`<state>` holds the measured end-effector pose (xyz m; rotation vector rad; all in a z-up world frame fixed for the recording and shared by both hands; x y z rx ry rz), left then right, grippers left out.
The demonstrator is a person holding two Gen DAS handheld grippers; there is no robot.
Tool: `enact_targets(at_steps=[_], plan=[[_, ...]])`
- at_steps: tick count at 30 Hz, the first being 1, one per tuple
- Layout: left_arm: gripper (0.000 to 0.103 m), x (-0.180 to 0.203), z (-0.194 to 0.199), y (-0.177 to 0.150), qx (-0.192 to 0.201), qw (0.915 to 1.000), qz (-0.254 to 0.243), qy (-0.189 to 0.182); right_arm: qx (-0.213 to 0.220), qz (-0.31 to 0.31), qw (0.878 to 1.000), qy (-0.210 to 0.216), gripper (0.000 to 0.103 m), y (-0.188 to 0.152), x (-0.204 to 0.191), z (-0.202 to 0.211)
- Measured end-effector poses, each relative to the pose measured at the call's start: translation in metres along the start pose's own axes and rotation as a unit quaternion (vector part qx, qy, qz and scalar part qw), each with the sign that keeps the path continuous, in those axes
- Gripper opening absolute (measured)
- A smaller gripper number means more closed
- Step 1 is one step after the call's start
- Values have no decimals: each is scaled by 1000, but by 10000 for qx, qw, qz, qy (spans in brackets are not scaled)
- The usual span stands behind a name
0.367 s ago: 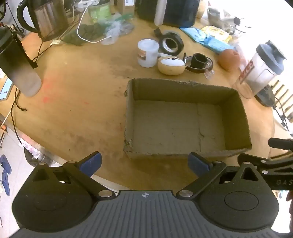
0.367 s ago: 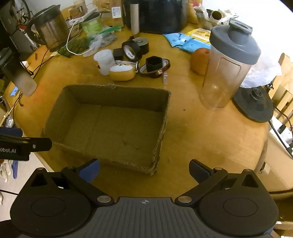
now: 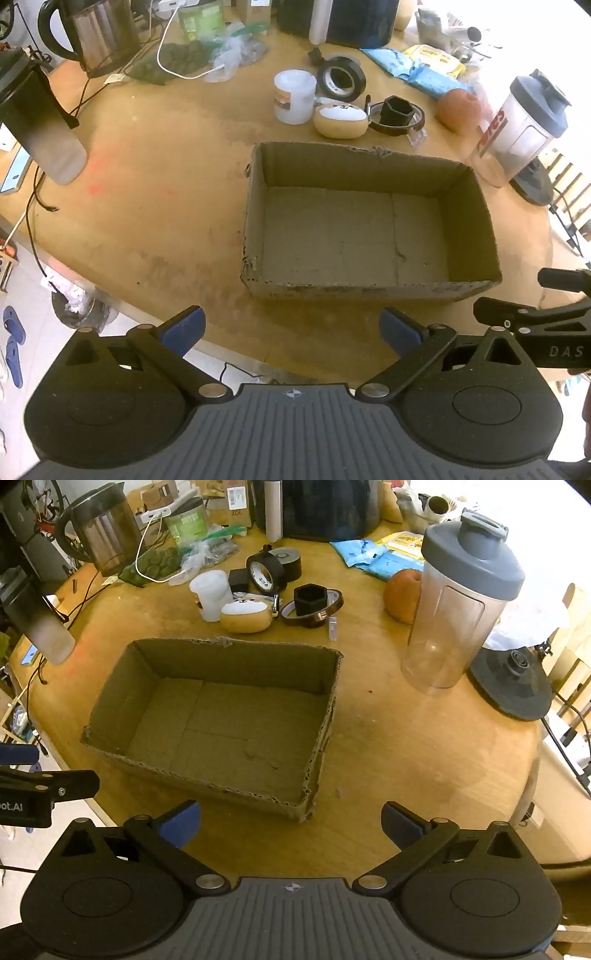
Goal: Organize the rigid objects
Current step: 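Move both tools over the cardboard box toward the objects beyond it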
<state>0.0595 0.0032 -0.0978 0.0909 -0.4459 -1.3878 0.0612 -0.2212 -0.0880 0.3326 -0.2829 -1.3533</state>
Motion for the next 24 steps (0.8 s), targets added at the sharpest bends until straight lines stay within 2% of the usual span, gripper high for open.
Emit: enact_targets(at_steps=[1, 3, 8, 24], plan=[[103, -2, -2, 4, -10, 10000, 36, -5, -3, 5, 10000, 2, 103, -4, -4, 3], [103, 12, 24, -35, 42, 9995, -306, -11, -37, 6, 10000, 18, 103, -6, -8, 3], [103, 12, 25, -37, 2, 9992, -402, 40, 29, 66, 9999, -113, 103, -24, -31, 15], [103, 7, 26, -47, -104, 9985, -514, 181, 82, -74, 9999, -8, 103, -29, -39, 18]])
Point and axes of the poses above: each gripper's, at about its wrist camera, not at the fingertips, and z roughly against the way its jaws point, x to its right, y to its top, the point moved 9 cm from there along -z, roughly the way its jaws point, and after that the axes turned 11 degrees about -y, right-handed, at the moved point
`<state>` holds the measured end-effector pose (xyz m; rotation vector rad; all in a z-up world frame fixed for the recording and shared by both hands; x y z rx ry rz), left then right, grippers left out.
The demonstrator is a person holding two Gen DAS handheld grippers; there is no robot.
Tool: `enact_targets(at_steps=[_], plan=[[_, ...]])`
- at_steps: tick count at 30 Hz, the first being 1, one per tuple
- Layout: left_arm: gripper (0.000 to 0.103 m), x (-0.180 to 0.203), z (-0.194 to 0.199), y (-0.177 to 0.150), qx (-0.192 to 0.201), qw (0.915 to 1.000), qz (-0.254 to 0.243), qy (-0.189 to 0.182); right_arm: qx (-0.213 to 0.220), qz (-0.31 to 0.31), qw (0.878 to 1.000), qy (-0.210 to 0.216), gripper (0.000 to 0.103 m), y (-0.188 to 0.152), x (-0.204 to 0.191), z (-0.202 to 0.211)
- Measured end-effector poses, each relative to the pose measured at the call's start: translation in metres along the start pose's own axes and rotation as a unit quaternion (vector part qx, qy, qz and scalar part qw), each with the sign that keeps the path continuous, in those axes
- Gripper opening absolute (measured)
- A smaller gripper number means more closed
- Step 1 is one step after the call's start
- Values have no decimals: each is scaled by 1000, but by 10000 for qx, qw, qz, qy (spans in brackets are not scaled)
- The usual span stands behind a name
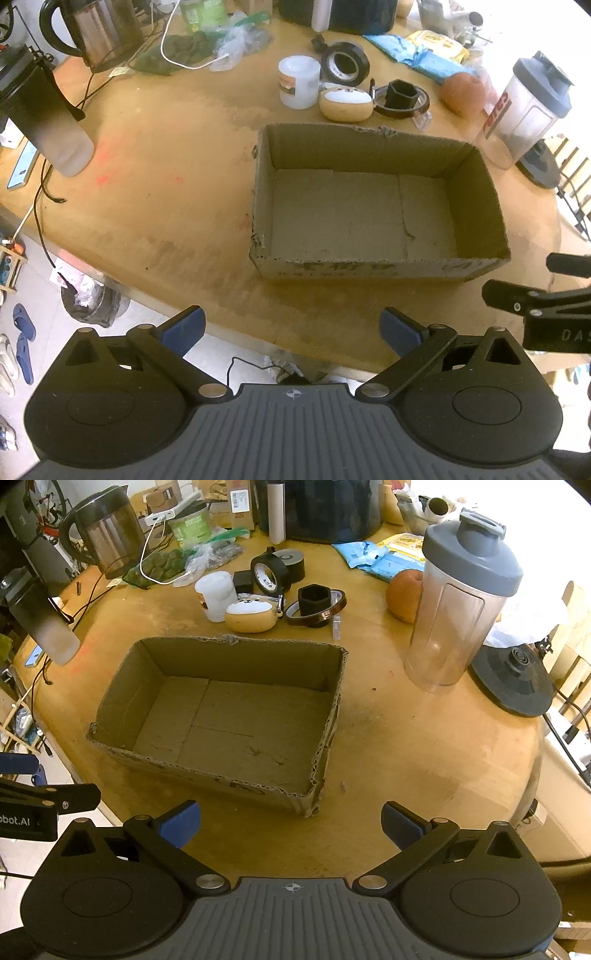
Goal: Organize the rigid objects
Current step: 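Move both tools over the cardboard box toward the objects beyond it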
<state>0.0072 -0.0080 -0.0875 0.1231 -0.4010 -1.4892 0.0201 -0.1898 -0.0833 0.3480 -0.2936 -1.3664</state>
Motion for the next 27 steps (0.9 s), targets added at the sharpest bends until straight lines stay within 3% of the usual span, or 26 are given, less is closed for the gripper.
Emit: enact_targets(at_steps=[14, 27], plan=[[103, 0, 1, 5, 26, 9998, -173, 116, -89, 17, 9998, -178, 103, 4, 4, -4], [103, -10, 5, 23, 143, 9994, -253, 189, 160, 125, 9992, -338, 103, 19, 1, 1]])
Point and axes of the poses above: each gripper's, at about its wrist camera, not at the fingertips, and z roughly against the way its jaws point, x to its right, y to its top, the point moved 9 cm from there along -z, roughly the way its jaws point, and after that the axes turned 11 degrees about -y, right-handed, at the moved point
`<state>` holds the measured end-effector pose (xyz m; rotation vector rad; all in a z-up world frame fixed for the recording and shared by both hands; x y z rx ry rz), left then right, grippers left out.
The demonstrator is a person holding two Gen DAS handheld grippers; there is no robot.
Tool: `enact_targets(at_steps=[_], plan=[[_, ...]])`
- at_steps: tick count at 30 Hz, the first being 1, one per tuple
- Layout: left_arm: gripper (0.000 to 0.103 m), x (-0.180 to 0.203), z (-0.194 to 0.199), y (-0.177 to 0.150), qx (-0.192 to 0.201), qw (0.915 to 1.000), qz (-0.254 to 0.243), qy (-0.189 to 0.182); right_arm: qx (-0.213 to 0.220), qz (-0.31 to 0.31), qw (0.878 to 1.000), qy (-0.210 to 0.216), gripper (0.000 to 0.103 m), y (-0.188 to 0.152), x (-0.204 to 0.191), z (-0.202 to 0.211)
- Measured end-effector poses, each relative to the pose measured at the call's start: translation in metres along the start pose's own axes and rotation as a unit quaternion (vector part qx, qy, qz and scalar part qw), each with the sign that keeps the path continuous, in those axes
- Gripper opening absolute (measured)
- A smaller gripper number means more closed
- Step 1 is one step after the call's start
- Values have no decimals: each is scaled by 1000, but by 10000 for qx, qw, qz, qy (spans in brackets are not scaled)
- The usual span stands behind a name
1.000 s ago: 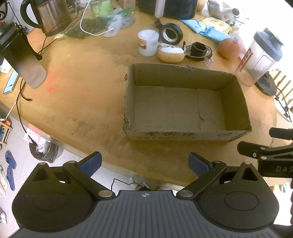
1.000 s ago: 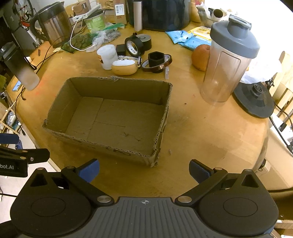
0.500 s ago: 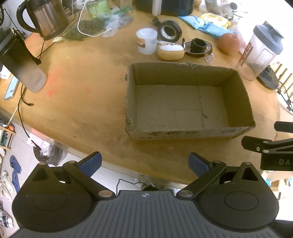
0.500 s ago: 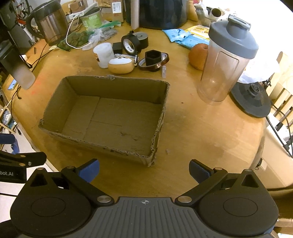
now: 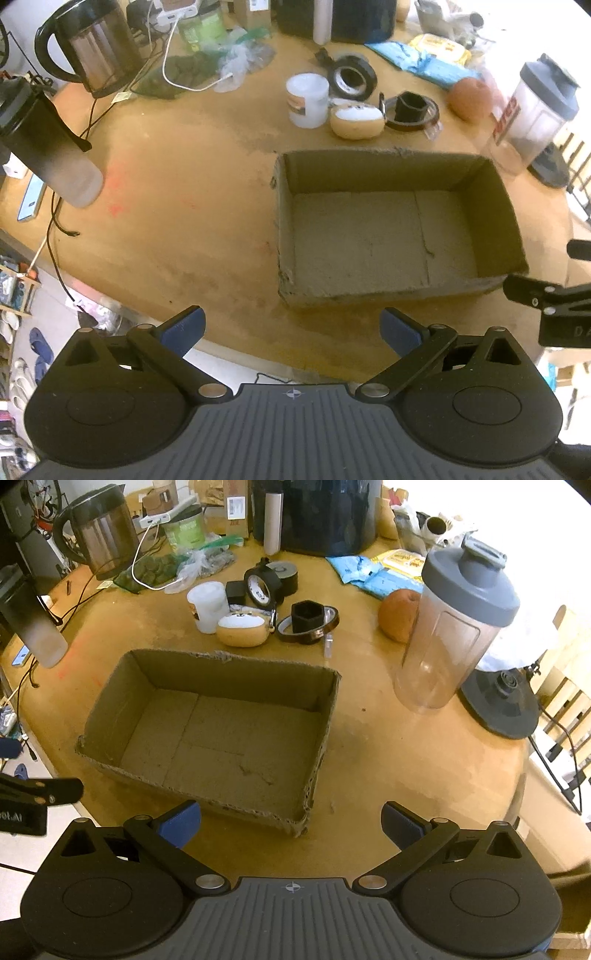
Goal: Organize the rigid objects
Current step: 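Move both tools over the cardboard box toward the objects beyond it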
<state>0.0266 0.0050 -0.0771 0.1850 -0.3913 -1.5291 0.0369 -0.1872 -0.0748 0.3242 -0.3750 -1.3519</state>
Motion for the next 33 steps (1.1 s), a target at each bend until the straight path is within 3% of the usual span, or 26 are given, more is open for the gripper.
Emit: enact_targets(at_steps=[5, 14, 25, 33], plan=[[102, -4, 1, 10, 84, 9998, 71, -178, 3, 133, 9997, -223, 103, 5, -1, -3], [102, -4, -1, 35, 177, 9994, -53, -294, -167, -239, 9995, 113, 103, 19, 1, -7], [102, 3, -5, 65, 355, 9982, -309, -380, -191, -292, 9994, 30, 103, 46, 1, -19], [102, -3, -12, 83, 431, 9977, -393, -338, -316, -537, 9978, 221, 103, 63, 3, -32]])
Point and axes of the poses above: each gripper's, at about its wrist camera, not at the fingertips, and z roughly against the way its jaws point, x to its right, y to its top, the point moved 9 cm from there along -z, roughly the way its jaws point, and after that the axes turned 11 degrees about -y, right-handed, at the moved point
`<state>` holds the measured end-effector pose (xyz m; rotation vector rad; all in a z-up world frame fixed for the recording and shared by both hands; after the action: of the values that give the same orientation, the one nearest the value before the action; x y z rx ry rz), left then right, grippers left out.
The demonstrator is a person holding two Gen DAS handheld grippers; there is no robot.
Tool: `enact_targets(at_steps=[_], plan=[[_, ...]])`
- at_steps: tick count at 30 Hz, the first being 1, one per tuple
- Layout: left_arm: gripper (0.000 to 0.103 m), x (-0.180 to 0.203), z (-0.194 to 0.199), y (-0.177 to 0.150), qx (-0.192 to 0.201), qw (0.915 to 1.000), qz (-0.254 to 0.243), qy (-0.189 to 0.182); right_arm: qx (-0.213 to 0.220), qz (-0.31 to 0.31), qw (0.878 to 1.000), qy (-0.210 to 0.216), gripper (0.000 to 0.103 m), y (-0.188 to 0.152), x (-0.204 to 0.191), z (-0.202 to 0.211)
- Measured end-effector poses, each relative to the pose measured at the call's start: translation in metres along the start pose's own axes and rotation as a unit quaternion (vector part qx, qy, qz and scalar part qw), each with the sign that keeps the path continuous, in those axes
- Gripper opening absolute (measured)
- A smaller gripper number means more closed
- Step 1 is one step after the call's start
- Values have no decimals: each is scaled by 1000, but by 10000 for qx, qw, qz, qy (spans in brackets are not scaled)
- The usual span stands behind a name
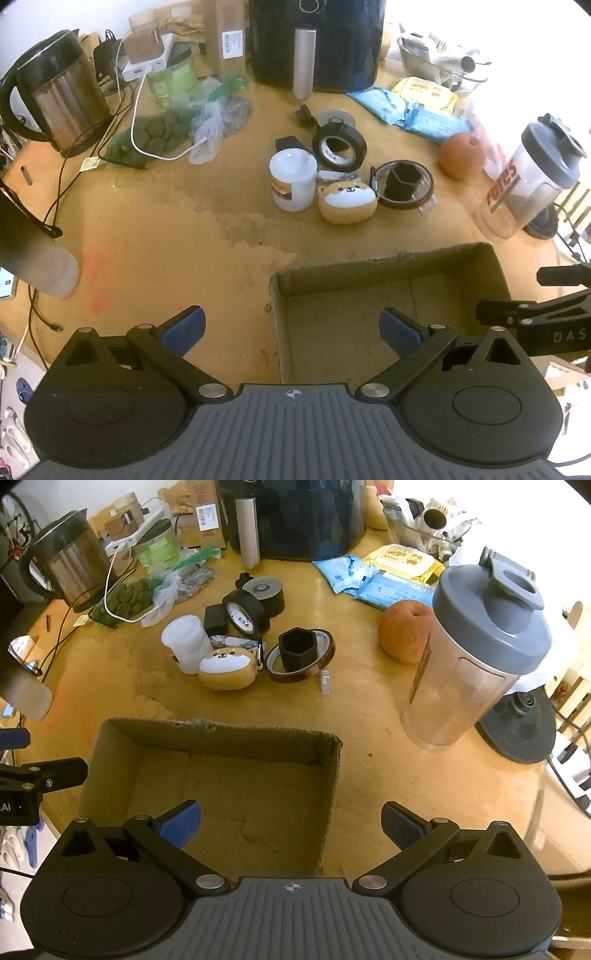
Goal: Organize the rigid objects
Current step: 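Move both tools over the cardboard box toward the objects beyond it, then grasp the clear tape ring holding the black hexagonal cup with the right gripper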
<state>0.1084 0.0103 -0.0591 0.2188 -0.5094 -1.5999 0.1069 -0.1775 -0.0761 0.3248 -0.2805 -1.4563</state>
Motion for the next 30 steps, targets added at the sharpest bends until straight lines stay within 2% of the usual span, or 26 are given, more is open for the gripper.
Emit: enact_targets(at_steps=[6, 15, 24, 30], plan=[[102, -8, -2, 13, 163, 9999, 40, -14, 21, -122, 9996, 250, 103, 18, -2, -7], [102, -14, -12, 21, 174, 9998, -47, -112, 306, 38, 9993, 223, 103, 51, -7, -26], [102, -18, -16, 23, 89, 9998, -79, -151, 620, 355, 9974, -24, 103, 82, -13, -49], [102, -23, -19, 21, -14, 9998, 3, -200, 500, 732, 9953, -402, 103, 97, -20, -79]])
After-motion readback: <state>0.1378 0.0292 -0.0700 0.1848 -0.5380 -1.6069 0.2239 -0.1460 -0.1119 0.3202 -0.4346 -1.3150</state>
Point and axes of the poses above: each gripper's, at about its wrist camera, not at the fingertips, and z roughly against the way its jaws point, x to its right, y to its top, the point moved 9 cm from there along -z, roughly the way its jaws point, and after that the axes turned 11 degrees about -y, right-handed, at the moved point
